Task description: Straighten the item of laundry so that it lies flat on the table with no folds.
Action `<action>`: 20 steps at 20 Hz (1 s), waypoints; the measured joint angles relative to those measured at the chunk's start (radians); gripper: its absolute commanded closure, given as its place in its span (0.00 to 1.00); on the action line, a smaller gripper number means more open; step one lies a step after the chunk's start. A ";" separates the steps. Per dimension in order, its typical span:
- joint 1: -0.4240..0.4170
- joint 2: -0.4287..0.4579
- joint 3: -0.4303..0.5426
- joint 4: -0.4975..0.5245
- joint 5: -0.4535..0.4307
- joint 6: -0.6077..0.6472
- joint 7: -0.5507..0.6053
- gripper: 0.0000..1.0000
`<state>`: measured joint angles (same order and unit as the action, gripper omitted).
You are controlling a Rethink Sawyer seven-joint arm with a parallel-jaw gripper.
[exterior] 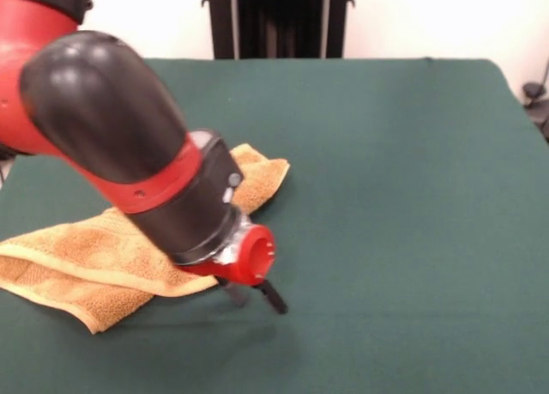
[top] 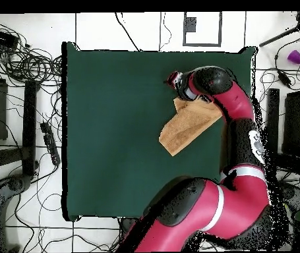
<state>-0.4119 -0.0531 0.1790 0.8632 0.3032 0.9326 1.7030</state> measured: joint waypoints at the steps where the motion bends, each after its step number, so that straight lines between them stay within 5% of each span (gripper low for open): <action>1: 0.007 -0.005 0.000 0.011 0.000 -0.006 0.000 0.00; 20: 0.029 -0.136 -0.019 0.085 -0.005 0.094 0.000 0.00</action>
<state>-0.3828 -0.1894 0.1598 0.9485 0.2982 1.0264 1.7030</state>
